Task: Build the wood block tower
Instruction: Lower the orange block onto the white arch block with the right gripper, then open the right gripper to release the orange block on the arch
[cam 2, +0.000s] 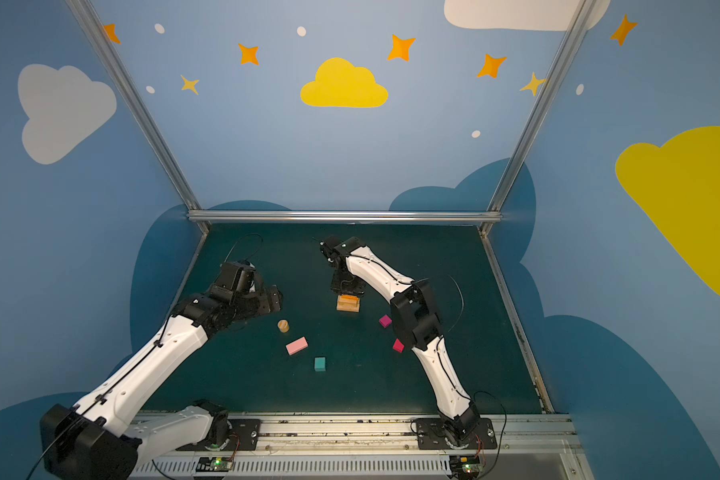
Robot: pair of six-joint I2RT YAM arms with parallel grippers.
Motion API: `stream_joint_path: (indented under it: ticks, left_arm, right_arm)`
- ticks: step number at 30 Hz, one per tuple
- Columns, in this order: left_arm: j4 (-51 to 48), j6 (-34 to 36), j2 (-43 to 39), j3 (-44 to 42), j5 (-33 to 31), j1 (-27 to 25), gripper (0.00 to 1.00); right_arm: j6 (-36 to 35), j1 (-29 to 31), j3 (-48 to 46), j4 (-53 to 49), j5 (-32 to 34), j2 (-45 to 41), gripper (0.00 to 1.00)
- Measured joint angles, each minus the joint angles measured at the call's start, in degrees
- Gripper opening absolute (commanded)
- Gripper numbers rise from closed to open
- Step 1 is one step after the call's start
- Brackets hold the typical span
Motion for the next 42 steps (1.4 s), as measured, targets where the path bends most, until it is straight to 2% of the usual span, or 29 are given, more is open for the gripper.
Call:
stream_joint_path:
  ticks: [42]
  left_arm:
    - [1.6,-0.02,0.0,-0.79,0.26,0.0,0.96]
  right_arm:
    - [1.2,1.14,-0.17,1.2,-0.46,0.0,0.37]
